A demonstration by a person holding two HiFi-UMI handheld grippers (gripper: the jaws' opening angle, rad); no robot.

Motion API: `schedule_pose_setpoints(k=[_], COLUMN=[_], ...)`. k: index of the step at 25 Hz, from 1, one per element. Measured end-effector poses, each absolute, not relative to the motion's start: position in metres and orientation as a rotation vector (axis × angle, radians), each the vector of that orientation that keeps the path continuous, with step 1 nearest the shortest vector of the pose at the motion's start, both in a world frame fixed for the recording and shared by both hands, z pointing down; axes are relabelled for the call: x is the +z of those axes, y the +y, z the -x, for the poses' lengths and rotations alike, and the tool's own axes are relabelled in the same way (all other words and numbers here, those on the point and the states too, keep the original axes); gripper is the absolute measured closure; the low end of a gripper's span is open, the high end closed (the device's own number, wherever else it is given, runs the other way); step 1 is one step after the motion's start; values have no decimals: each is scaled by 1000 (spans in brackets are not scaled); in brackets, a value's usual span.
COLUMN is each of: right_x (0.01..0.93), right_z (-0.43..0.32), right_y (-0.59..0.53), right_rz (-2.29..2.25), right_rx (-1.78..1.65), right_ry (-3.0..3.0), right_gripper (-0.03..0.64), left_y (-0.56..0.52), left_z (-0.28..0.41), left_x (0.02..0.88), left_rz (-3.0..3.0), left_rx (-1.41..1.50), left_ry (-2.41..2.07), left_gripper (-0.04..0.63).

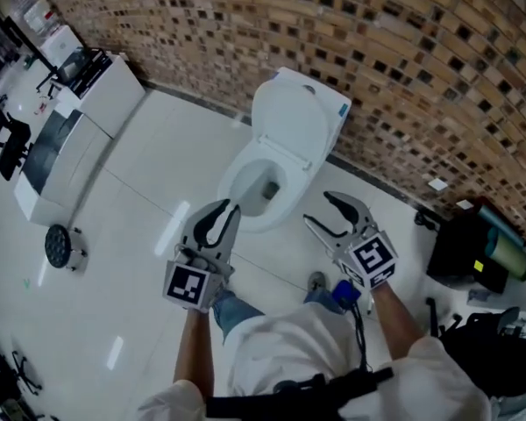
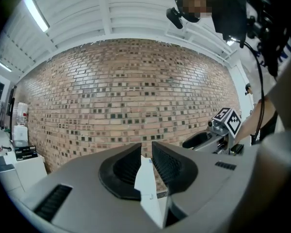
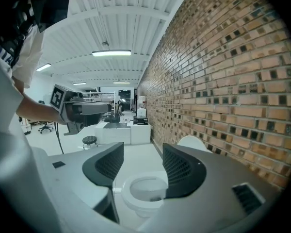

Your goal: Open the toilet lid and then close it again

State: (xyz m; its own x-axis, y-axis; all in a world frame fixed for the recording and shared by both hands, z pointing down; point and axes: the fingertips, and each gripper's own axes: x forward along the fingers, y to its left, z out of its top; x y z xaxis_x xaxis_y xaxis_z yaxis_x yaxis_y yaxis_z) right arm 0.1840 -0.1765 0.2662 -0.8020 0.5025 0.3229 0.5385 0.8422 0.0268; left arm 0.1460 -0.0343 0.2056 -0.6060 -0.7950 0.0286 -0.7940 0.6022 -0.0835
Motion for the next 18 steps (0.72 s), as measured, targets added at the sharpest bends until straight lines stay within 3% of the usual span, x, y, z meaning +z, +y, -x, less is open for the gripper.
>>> schedule_pose_setpoints(k=[5,11,18], right_x=[277,282,274], right_z=[-139,-98,-57], right_y=[-87,22,40], right_rz=[705,460,349], right_rx=[-166,-59,-133], right_ry=[-2817,-2812,-2803], right_gripper=[357,357,357], left_y=[60,153,141], left_z=[-84,-21,8], left_x=[229,238,241], left_rz=[1542,1890,2109], left_rx=[-399,-469,-342], left_ry=[2705,2555,2377], left_gripper=[529,529,529])
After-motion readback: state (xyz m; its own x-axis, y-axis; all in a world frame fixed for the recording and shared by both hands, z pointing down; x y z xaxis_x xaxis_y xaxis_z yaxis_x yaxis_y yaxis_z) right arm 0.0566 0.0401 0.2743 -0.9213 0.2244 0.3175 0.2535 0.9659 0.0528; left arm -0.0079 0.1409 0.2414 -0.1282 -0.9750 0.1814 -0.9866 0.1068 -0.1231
